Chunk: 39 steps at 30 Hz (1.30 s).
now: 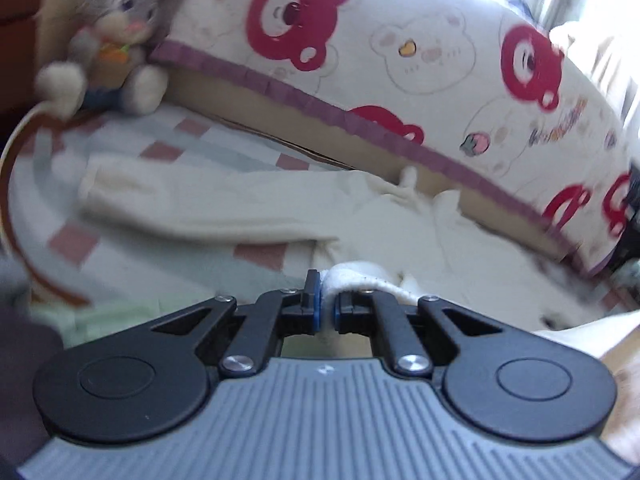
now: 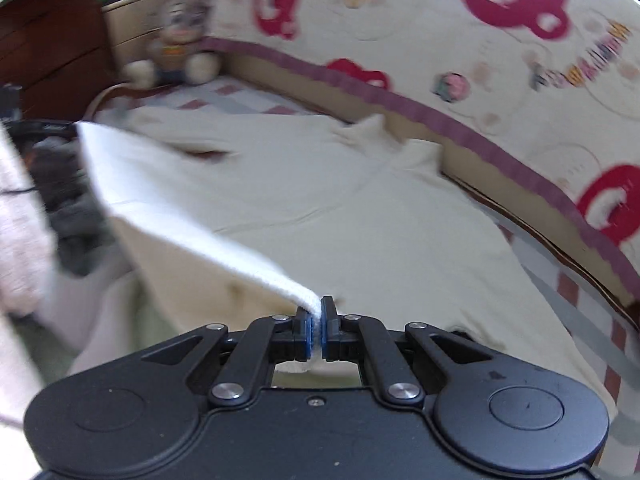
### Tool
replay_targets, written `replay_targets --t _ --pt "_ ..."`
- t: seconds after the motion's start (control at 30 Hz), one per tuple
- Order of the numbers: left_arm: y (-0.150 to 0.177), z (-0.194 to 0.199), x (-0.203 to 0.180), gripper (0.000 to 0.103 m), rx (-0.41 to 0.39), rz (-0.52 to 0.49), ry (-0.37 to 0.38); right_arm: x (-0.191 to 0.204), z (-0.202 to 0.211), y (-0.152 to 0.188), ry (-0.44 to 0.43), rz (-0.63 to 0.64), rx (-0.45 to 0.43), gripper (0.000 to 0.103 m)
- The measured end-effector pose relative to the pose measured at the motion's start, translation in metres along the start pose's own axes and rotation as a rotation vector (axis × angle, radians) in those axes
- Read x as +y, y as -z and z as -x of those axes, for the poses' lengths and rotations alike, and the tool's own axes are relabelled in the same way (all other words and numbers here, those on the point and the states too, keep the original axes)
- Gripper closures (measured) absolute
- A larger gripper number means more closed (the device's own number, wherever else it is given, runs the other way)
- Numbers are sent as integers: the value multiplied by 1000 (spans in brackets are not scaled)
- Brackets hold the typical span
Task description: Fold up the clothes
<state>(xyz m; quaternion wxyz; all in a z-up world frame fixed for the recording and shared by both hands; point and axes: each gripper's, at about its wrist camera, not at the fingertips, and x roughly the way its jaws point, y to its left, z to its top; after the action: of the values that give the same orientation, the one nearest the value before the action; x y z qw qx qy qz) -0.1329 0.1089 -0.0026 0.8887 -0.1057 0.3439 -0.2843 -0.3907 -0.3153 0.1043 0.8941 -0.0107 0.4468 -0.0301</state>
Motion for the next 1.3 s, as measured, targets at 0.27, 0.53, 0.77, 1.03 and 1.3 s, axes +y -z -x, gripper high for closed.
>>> replay_targets --t 0.27,0.53,0.77,1.03,1.3 --pt "69 8 6 98 55 169 -39 0 8 45 93 -68 10 99" --pt "81 -4 7 98 149 167 -66 6 26 67 80 -98 42 99" --pt "80 -29 9 92 263 113 -110 9 18 75 -16 -145 81 99" --pt "51 -14 35 69 405 162 -32 -15 37 73 -120 -274 89 51" --pt "18 7 55 58 166 287 -53 -12 7 77 -73 -389 109 43"
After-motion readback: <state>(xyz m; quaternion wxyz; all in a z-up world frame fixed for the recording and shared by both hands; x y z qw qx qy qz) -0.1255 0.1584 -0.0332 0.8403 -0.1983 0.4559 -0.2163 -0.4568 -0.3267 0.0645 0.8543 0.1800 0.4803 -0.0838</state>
